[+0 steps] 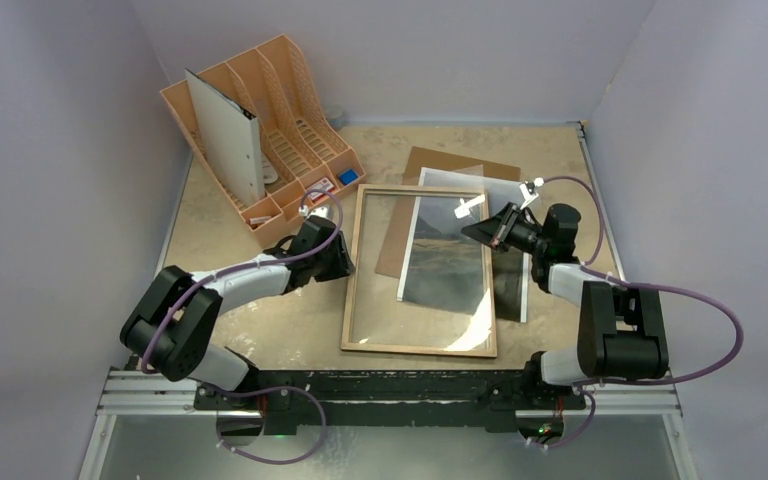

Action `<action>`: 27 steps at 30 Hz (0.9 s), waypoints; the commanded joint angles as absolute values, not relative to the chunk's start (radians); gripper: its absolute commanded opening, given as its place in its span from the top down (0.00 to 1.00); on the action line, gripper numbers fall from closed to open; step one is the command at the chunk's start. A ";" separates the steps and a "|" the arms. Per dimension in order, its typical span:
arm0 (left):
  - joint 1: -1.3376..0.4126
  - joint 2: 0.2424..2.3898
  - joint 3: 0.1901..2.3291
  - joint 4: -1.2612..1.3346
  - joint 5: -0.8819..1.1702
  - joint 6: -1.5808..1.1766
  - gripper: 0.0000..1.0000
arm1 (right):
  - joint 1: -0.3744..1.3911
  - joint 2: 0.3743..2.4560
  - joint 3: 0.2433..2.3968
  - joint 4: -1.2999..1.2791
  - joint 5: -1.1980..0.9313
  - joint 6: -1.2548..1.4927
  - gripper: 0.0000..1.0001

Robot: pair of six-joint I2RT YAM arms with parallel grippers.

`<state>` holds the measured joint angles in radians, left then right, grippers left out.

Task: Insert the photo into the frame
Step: Place the photo frame item in the photo frame.

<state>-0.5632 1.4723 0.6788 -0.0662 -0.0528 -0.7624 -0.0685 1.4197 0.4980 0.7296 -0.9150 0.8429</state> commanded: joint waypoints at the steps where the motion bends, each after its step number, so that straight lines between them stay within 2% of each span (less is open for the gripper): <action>1: -0.557 1.479 0.699 -0.032 -0.044 -0.742 0.60 | -0.066 1.387 0.499 0.828 -0.968 0.883 1.00; 27: -0.558 1.463 0.702 -0.047 -0.084 -0.759 0.62 | -0.041 1.486 0.494 0.922 -0.828 0.852 1.00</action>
<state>-0.5632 1.4727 0.6788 -0.0612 -0.0551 -0.7639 -0.0448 1.4734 0.4988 0.8597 -0.8452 0.8574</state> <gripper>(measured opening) 0.378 0.005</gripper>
